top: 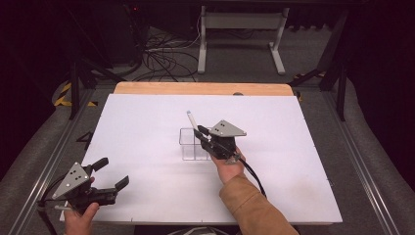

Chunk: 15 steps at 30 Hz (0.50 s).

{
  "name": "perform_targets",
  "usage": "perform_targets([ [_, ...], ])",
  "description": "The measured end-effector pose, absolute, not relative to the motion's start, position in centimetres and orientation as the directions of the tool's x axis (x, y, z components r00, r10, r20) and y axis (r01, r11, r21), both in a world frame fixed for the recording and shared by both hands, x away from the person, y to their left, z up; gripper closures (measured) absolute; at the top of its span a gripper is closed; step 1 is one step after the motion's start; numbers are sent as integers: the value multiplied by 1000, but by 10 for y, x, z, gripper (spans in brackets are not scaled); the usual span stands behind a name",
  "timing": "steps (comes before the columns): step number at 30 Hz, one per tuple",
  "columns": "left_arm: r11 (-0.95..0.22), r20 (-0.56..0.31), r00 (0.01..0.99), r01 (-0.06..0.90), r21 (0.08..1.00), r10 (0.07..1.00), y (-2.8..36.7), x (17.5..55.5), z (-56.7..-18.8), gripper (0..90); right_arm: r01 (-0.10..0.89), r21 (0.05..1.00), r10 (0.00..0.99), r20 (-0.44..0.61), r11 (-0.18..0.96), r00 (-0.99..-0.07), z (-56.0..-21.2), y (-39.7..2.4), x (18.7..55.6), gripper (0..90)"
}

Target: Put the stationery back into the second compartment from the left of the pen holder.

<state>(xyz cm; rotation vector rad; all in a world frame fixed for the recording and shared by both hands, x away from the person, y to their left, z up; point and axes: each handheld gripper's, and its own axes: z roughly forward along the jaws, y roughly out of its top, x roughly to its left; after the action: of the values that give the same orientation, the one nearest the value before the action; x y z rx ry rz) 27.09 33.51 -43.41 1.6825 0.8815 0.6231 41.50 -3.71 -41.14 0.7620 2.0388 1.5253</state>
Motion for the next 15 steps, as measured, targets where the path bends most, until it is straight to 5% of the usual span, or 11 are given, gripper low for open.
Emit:
perform_targets([
  [6, -143, -28, 591, 241, 960, 806, 334, 272, -434, 49, 204, 959, 686, 13, 198, -728, -406, -49, 412, 451],
  [15, -142, -29, 593, 239, 961, 805, 333, 273, -435, 49, 177, 970, 660, 25, 164, -750, -390, -62, 403, 240],
])
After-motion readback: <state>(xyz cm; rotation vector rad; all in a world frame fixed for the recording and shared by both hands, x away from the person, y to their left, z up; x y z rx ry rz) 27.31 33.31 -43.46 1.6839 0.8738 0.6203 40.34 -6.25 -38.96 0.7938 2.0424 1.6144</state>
